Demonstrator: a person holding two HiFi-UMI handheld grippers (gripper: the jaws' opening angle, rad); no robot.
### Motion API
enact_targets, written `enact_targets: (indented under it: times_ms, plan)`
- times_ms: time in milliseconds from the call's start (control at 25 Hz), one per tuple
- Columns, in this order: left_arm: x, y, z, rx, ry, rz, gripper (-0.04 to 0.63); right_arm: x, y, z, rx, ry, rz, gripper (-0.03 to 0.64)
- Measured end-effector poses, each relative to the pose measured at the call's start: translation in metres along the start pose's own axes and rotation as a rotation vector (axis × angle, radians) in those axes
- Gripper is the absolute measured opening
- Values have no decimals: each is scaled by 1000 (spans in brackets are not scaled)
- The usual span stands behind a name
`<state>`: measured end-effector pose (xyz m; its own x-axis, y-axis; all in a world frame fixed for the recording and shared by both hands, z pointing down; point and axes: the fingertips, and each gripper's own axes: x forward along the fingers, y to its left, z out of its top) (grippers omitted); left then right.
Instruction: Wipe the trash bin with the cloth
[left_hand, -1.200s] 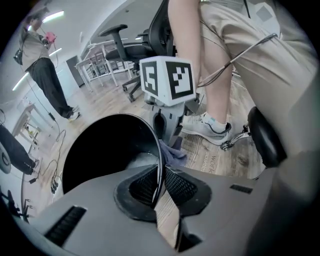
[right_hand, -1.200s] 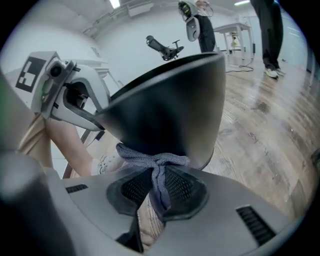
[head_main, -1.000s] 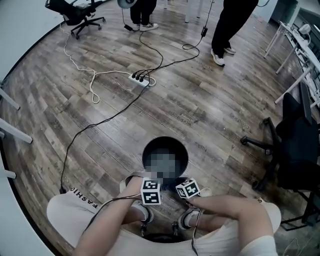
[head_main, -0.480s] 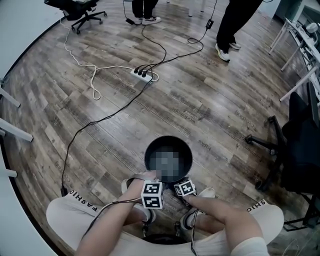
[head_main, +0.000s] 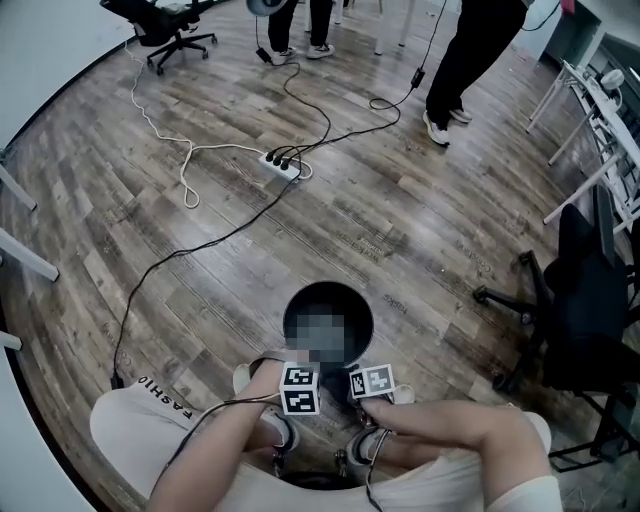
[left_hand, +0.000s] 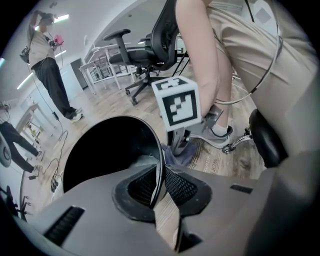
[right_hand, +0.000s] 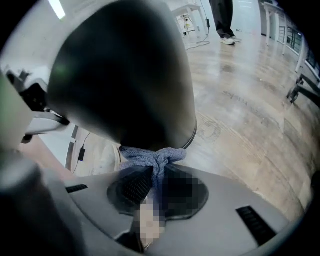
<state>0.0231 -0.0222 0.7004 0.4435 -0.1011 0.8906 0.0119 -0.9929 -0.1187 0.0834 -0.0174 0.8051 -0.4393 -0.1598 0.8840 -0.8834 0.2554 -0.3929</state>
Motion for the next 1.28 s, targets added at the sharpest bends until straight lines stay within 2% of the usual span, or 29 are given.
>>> enact_targets:
  times_ms: [200,240,280,320,400,480,600,680,720,800,920,1000,1120,1280]
  plan:
    - [-1,-2,4,-42,-38,14,66,-70,13,13,-30,-38,-19,74]
    - [-3,-4,5,-44,-39,-1,98,-83,20,17,-33,-51,-13,74]
    - [-6,-5,5,-22,-26,-8,162,-95,30,21,-44,-64,-2,74]
    - [-9,-5,2,29,2,-2,192,-105,42,26,-64,-78,14,74]
    - [-14,-2,-8,175,80,27,225,-125,66,35,-133,-103,46,74]
    - [-14,1,-20,274,139,35,228,-140,83,42,-222,-122,64,74]
    - [-9,13,-40,336,212,83,230,-151,89,51,-316,-154,67,74]
    - [-3,22,-54,361,259,127,229,-153,85,59,-300,-173,60,74]
    - [-1,23,-58,348,266,127,225,-154,81,63,-278,-178,54,74]
    - [2,20,-58,297,273,108,152,-158,74,66,-282,-187,27,74]
    - [2,19,-57,229,307,93,140,-160,67,67,-414,-194,-18,74]
    - [1,19,-57,186,311,97,141,-158,66,69,-442,-196,-19,74]
    - [1,24,-51,106,282,117,141,-156,64,73,-427,-200,-12,72]
    - [-1,38,-41,-88,191,138,110,-146,62,71,-428,-177,17,71]
